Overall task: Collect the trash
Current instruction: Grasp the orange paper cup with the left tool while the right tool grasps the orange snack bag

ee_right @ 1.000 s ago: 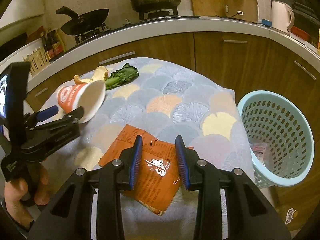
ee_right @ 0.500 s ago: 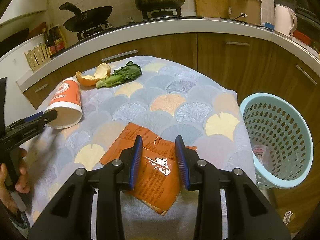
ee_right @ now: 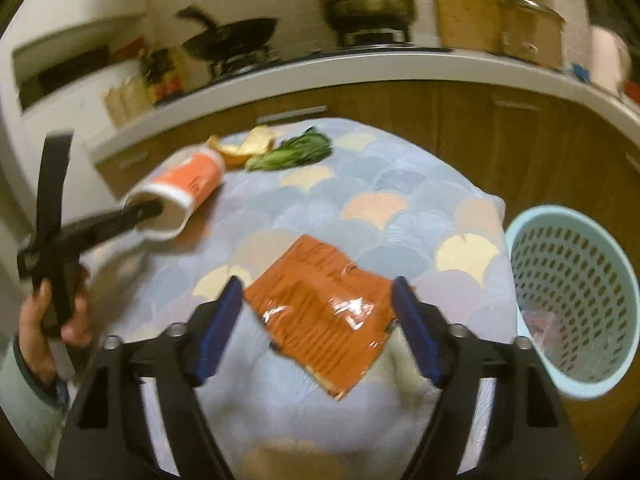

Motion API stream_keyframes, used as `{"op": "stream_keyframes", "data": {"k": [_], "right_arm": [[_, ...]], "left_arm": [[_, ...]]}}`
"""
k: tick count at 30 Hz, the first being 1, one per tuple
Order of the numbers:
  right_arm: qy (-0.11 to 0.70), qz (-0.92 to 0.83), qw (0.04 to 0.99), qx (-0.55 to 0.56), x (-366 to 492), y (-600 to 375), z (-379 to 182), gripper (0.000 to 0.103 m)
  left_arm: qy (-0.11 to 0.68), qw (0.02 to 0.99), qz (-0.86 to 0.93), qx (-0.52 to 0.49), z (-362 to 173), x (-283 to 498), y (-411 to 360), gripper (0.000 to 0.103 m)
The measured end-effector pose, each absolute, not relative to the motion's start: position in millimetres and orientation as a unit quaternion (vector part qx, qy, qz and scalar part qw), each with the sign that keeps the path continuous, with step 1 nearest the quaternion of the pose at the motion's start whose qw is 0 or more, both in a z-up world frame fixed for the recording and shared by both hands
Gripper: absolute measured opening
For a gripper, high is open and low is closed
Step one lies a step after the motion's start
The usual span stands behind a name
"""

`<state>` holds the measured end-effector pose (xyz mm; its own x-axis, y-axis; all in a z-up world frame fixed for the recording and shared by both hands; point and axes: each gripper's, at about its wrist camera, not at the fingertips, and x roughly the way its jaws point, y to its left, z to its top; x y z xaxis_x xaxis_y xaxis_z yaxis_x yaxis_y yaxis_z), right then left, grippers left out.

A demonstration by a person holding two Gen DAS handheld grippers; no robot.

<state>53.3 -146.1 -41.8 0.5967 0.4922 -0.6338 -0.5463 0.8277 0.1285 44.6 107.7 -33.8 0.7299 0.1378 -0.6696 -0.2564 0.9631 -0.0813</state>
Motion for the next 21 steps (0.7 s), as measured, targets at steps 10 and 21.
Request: {"op": "stream_keyframes", "data": {"k": [10,21], "right_arm": [[0.394,0.25,0.871,-0.151,64,-110,-71,0.092],[0.371,0.246,0.89,-0.096,70,-126,-55,0.034]], "left_arm": [[0.346,0.928,0.083,-0.11,-32,44,111,0.008],[0.329,0.938,0.044,-0.104,-13,39,91,0.005]]}}
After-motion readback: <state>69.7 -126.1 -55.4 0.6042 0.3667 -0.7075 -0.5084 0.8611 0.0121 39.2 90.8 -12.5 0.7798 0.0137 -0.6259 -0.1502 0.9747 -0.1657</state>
